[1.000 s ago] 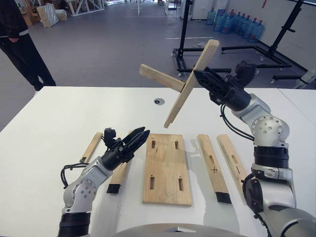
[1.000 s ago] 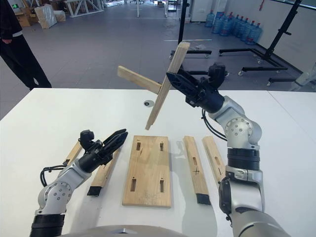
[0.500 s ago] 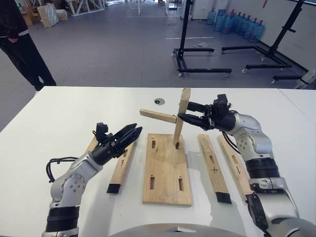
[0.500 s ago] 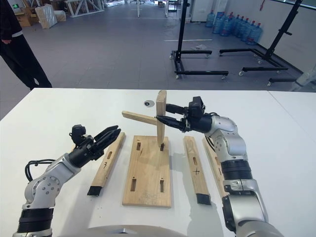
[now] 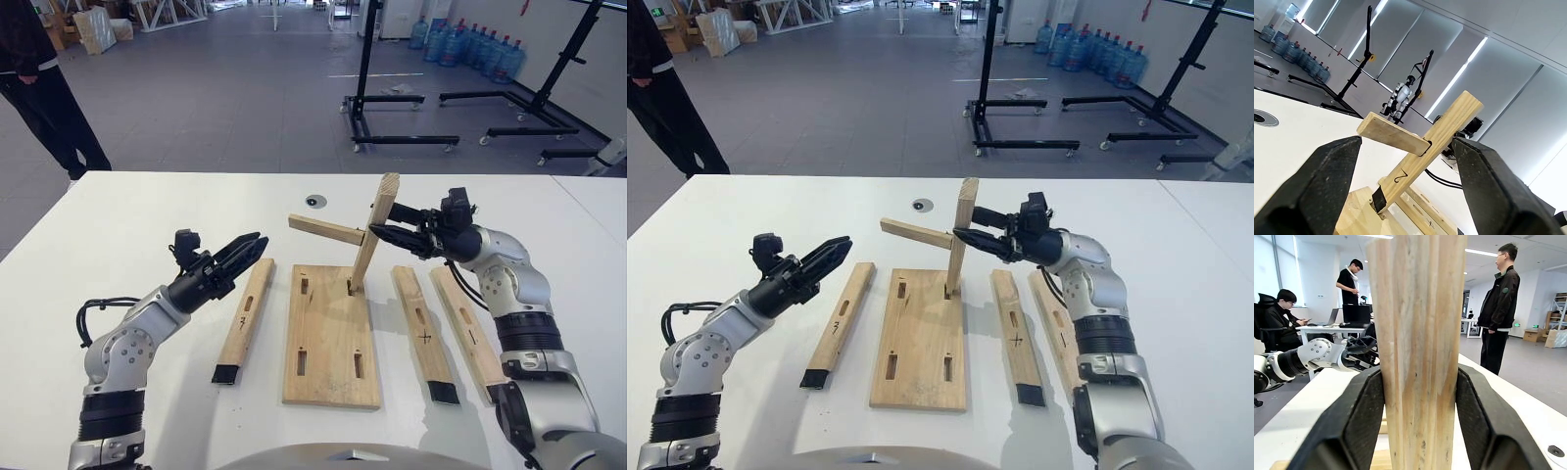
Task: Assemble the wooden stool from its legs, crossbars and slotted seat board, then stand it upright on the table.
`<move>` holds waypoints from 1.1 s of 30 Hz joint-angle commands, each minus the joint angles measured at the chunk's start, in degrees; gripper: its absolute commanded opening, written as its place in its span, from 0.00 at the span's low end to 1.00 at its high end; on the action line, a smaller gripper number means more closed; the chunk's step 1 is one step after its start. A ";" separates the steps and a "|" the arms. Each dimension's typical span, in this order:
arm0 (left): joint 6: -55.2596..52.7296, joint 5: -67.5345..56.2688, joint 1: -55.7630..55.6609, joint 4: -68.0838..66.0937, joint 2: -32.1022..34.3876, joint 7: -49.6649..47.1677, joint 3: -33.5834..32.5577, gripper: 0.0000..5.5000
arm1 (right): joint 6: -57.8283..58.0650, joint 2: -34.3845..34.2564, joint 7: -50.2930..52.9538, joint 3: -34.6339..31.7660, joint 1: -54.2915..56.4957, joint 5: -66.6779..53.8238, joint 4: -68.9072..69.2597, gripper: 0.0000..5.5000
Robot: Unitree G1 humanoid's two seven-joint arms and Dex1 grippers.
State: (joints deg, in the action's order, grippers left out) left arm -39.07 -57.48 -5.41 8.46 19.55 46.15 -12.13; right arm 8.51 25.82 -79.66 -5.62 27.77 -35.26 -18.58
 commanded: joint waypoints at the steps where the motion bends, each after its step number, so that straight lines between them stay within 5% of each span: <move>1: -0.75 0.30 -1.53 -0.98 1.05 0.35 -0.23 0.62 | -0.89 0.56 -1.03 -0.30 2.45 0.82 -1.04 0.37; 13: -1.06 0.48 -2.93 -3.02 2.54 0.55 -1.26 0.62 | -0.60 -1.82 -3.32 2.35 -2.27 2.56 -4.51 0.37; 33: -0.13 1.86 -4.78 -5.10 2.84 1.41 -1.44 0.62 | 3.62 4.22 -10.77 9.71 -5.64 4.29 -8.80 0.37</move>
State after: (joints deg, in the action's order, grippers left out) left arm -39.50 -56.55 -9.21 3.66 21.94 47.33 -13.48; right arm 9.16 29.32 -90.44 -0.06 25.64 -37.26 -22.43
